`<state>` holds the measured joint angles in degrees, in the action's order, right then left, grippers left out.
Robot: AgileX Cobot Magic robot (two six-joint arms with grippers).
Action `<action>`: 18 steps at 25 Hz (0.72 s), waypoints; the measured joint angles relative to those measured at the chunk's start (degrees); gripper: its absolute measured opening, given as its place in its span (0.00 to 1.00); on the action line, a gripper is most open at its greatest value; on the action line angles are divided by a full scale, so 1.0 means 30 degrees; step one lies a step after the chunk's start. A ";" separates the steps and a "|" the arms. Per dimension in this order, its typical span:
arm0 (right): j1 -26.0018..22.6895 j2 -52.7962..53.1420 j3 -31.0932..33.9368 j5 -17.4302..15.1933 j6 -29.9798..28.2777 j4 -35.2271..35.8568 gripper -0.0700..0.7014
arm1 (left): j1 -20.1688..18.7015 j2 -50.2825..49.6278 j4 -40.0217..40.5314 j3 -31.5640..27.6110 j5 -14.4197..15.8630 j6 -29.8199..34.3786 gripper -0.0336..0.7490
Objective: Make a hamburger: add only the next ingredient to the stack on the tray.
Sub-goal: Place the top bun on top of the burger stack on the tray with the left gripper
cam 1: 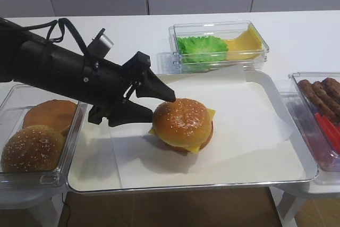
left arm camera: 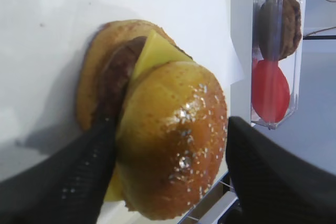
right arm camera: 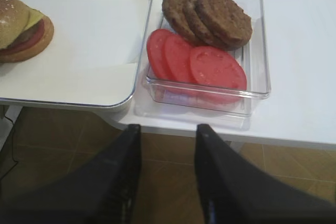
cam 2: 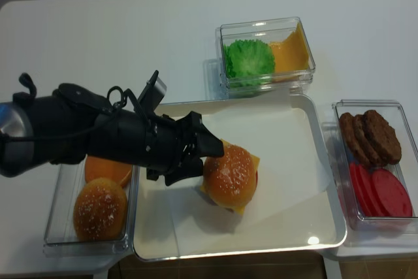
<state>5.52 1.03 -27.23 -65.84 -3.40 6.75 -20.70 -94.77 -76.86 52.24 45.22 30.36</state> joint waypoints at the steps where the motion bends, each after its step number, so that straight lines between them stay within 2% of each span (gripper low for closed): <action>1: 0.0000 0.0000 0.0000 0.0000 0.0000 0.0000 0.43 | 0.0000 0.0000 0.0000 0.0000 0.0000 0.0000 0.67; 11: 0.0000 0.0000 0.0000 0.0000 0.0000 0.0000 0.43 | 0.0000 0.0000 -0.1378 0.0000 -0.0254 0.0321 0.67; 18: 0.0000 0.0000 0.0000 0.0000 0.0000 0.0000 0.43 | 0.0000 0.0000 0.0015 0.0000 -0.1060 0.0424 0.67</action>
<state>5.52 1.03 -27.23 -65.84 -3.40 6.75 -20.70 -94.77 -76.81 52.24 42.03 31.63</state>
